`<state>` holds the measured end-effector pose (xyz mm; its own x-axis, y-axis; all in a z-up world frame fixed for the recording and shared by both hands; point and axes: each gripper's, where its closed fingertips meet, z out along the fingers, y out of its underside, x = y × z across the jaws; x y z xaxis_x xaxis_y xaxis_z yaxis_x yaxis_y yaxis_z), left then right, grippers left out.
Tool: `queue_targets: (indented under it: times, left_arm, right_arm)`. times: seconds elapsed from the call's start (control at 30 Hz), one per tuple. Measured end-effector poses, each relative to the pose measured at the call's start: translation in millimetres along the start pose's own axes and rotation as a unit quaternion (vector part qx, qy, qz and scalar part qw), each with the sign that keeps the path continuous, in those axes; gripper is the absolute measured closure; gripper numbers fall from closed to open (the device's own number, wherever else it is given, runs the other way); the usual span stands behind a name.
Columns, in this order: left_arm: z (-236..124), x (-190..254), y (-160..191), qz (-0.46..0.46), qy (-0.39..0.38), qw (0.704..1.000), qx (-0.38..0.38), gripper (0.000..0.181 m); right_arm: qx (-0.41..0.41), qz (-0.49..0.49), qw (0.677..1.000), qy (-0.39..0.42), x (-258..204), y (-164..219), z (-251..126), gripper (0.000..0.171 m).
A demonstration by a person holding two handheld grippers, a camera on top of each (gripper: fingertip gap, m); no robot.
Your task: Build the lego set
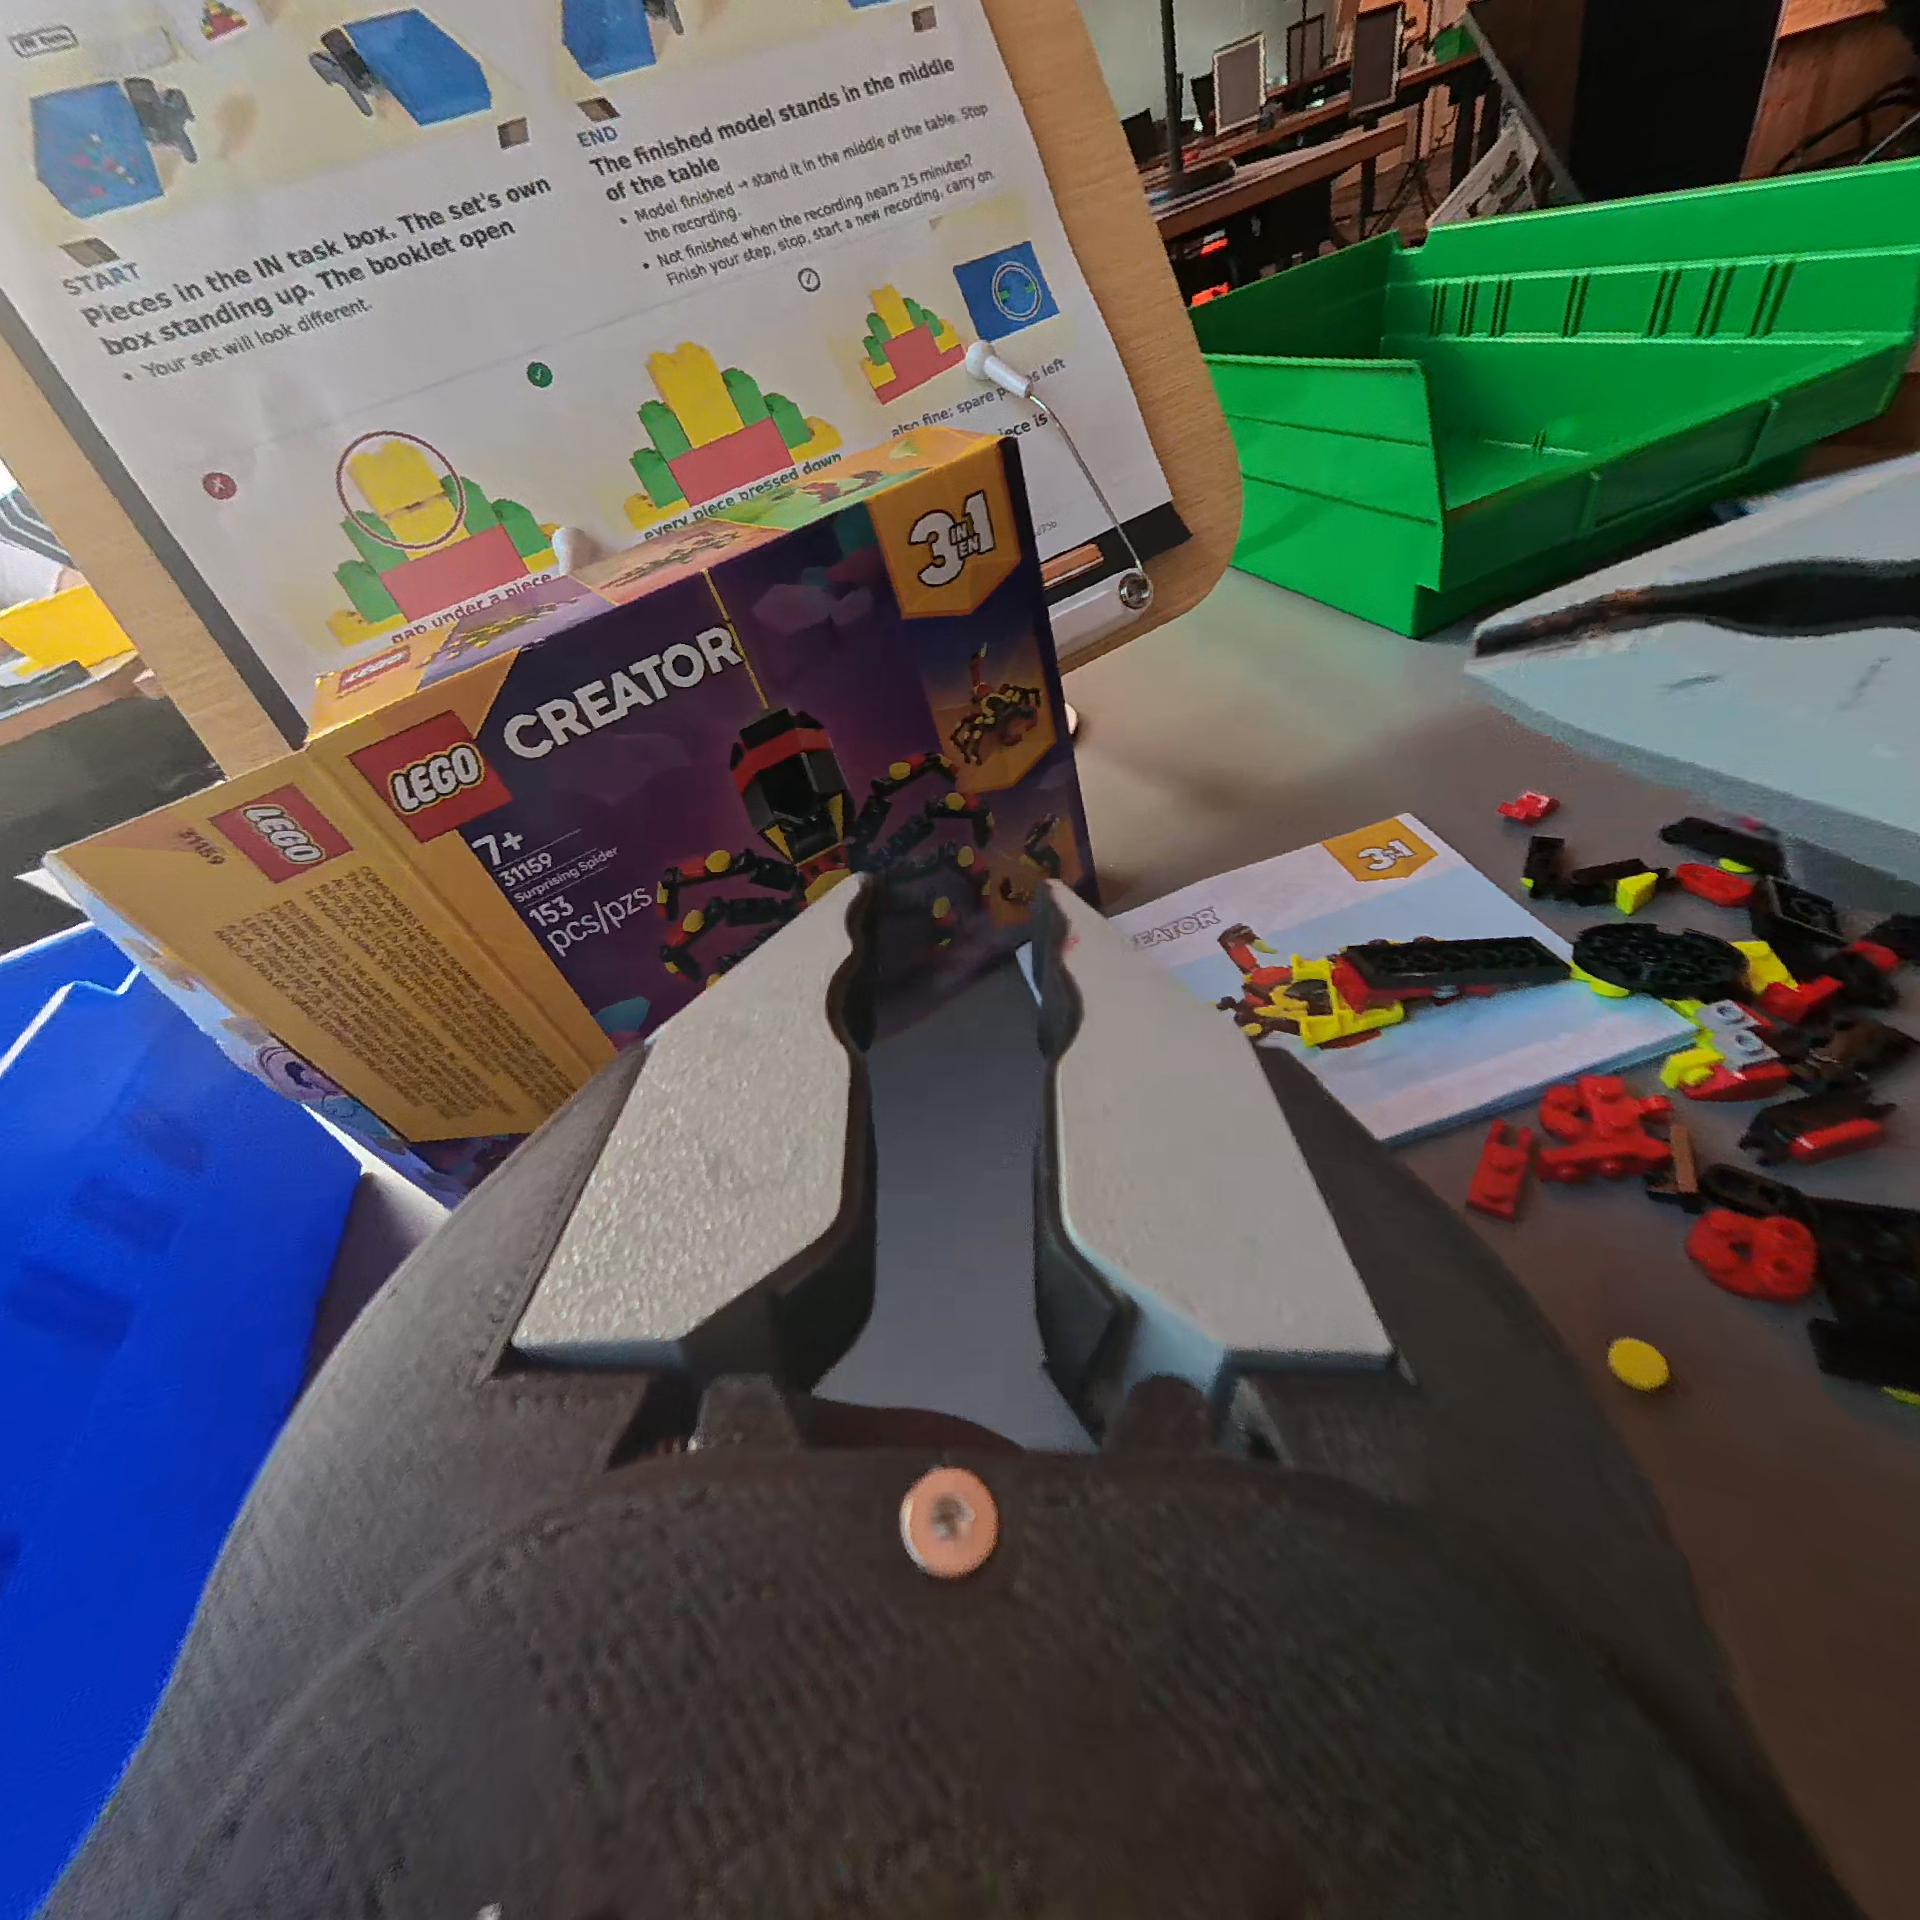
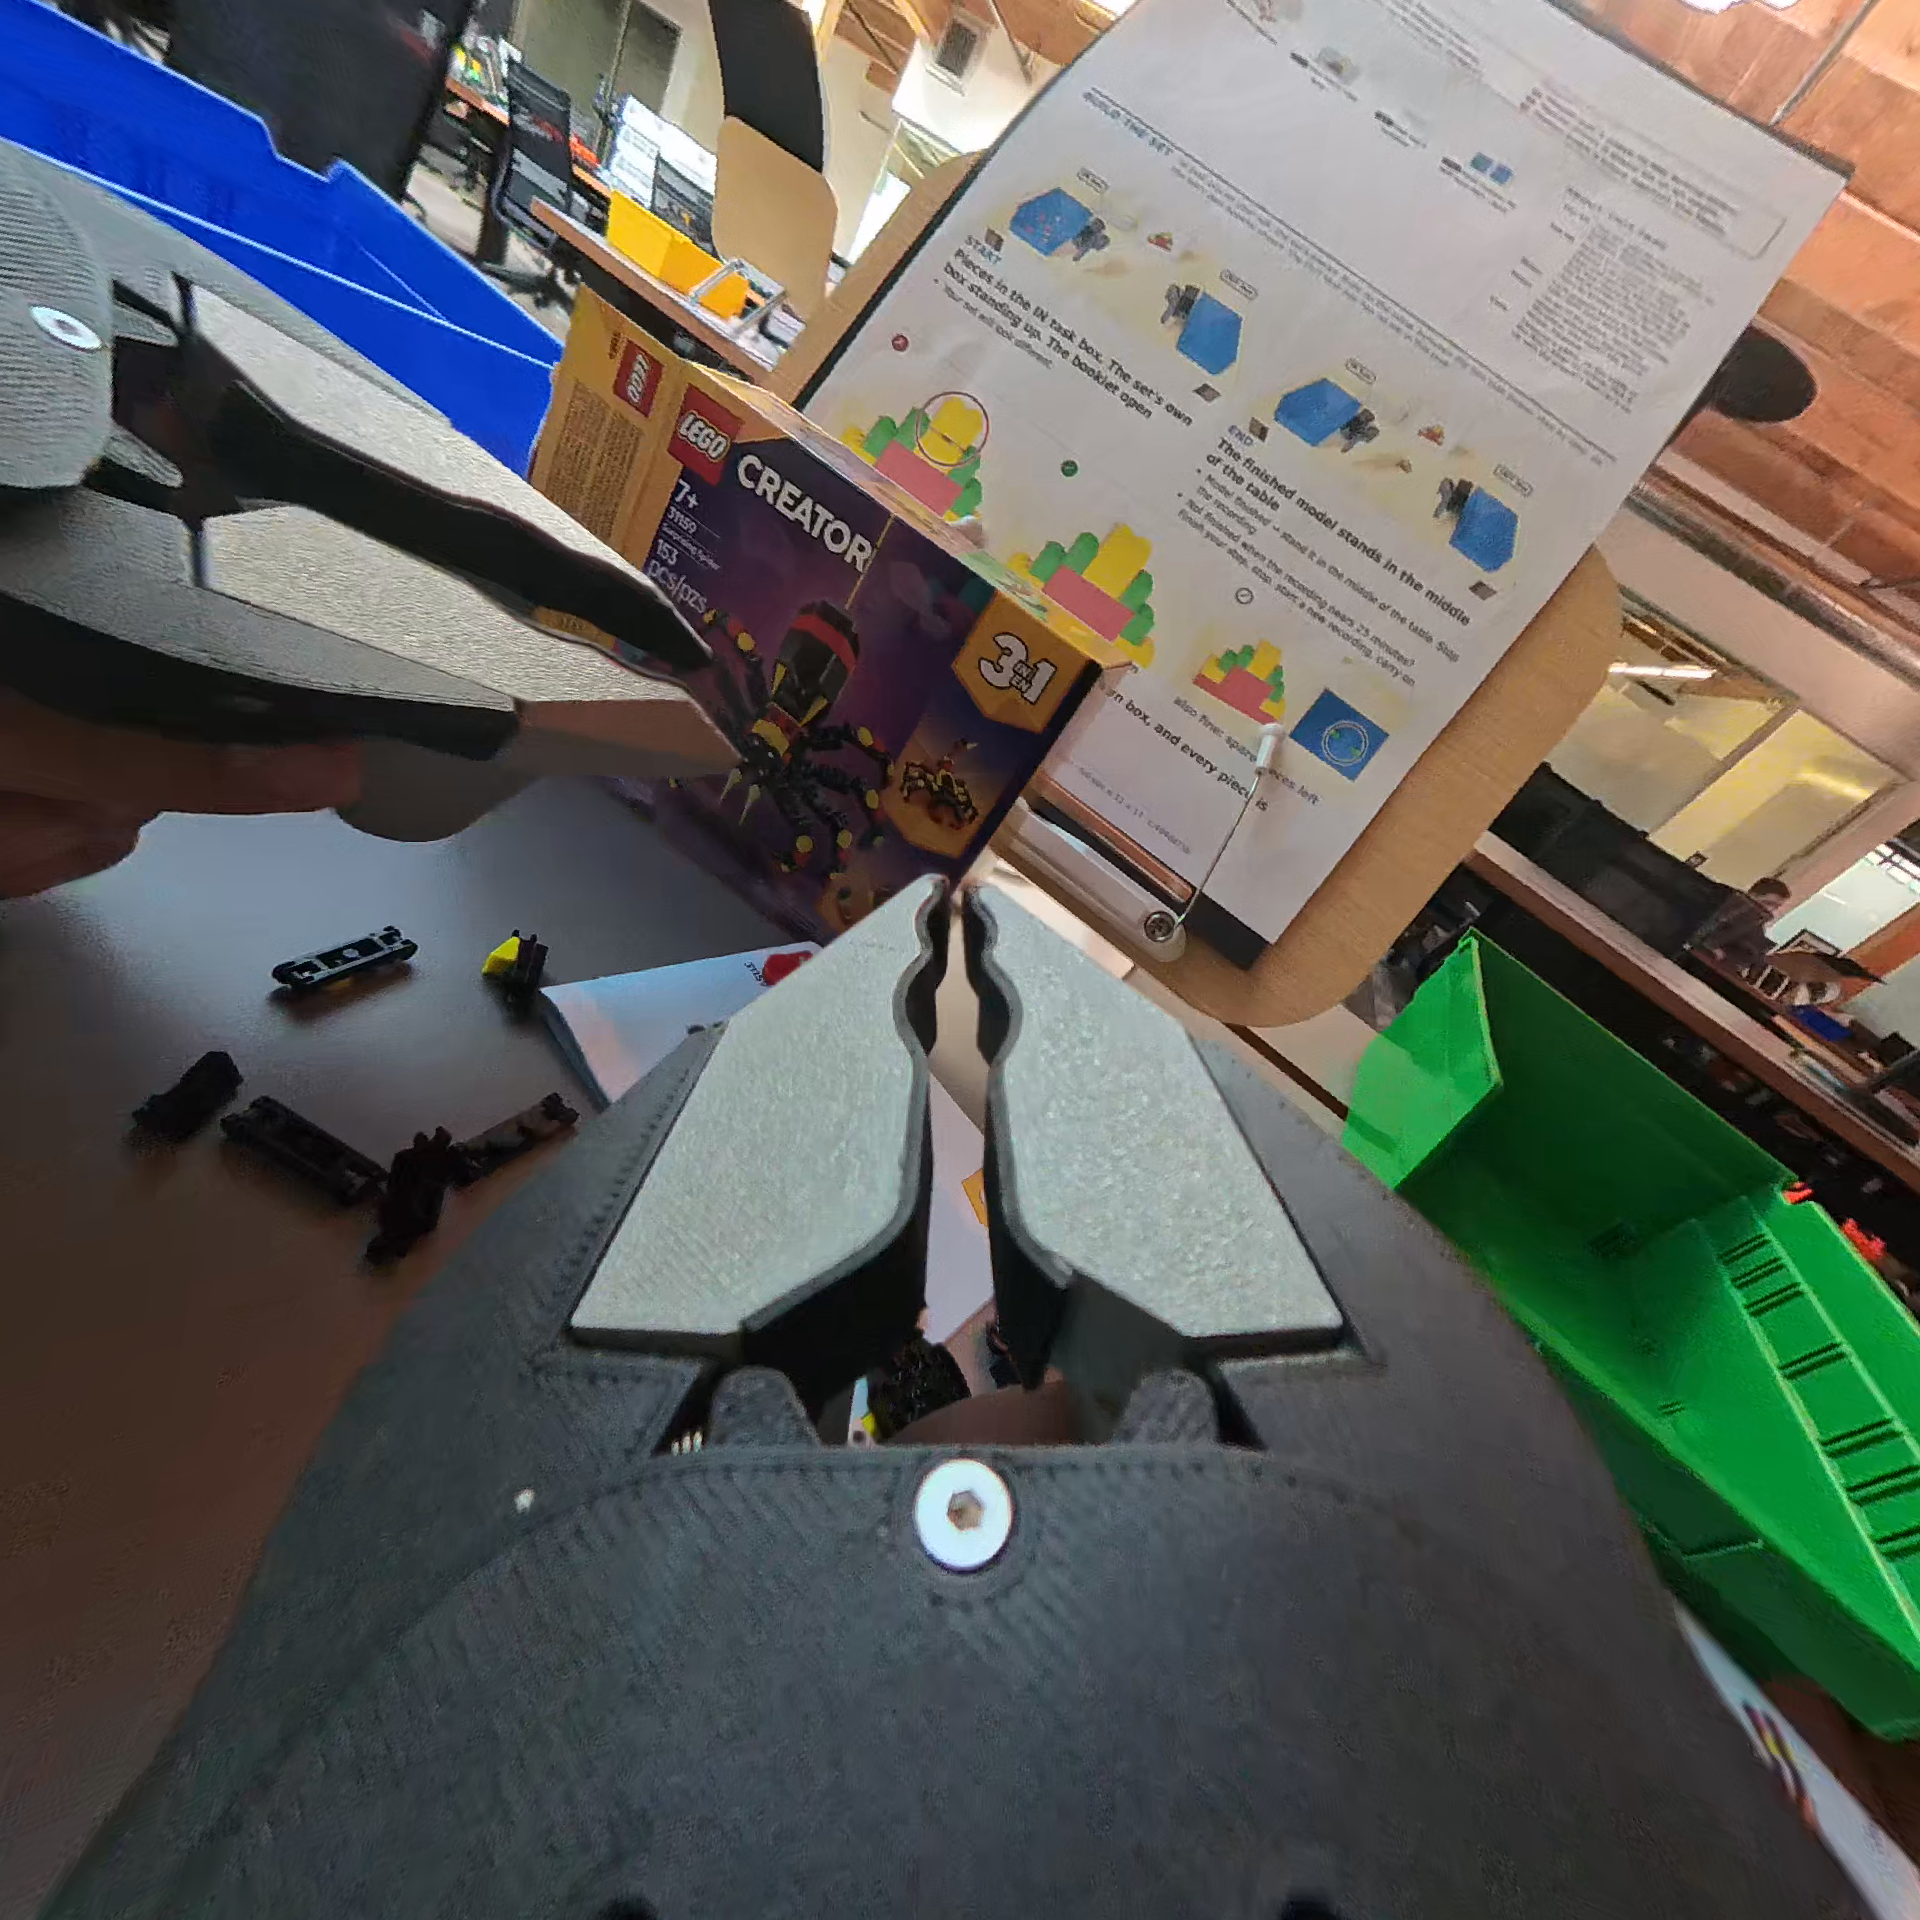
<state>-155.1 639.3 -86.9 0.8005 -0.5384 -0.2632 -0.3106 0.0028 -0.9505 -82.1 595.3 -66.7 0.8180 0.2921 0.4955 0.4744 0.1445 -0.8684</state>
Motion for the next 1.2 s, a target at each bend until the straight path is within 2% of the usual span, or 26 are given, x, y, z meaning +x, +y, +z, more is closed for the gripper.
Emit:
queue_targets:
  times: [0.13, 0.37, 0.53, 0.83, 1.0, 1.2]
  left_arm:
    - [-5.3, -13.7, -2.7, 0.0, 0.002, 1.0, -0.002, 0.159]
    - [-11.2, -37.5, 0.8, -0.072, 0.02, 0.997, -0.009, 0.166]
    - [-7.4, -24.5, 9.7, -0.072, 0.043, 0.996, -0.028, 0.166]
    - [-5.4, -16.7, 11.9, -0.052, 0.051, 0.997, -0.032, 0.167]
    - [-5.1, -20.5, 13.9, -0.055, 0.048, 0.997, -0.039, 0.167]
    - [-4.1, 3.0, 38.7, -0.078, 0.134, 0.98, -0.125, 0.157]
  right_arm:
    - [-0.01, 0.019, 1.0, 0.008, 11.4, 9.1, 1.2, 0.171]
    - [-0.024, 0.055, 0.998, 0.013, 26.9, 21.6, 1.7, 0.171]
    - [-0.024, 0.062, 0.998, 0.006, 28.4, 22.1, 0.3, 0.171]
    - [-0.042, 0.112, 0.992, 0.027, 63.4, 39.8, -3.0, 0.171]
    - [-0.051, 0.131, 0.99, 0.008, 57.1, 45.2, 0.2, 0.171]
    - [-0.055, 0.104, 0.993, -0.001, 47.8, 44.9, 1.7, 0.171]
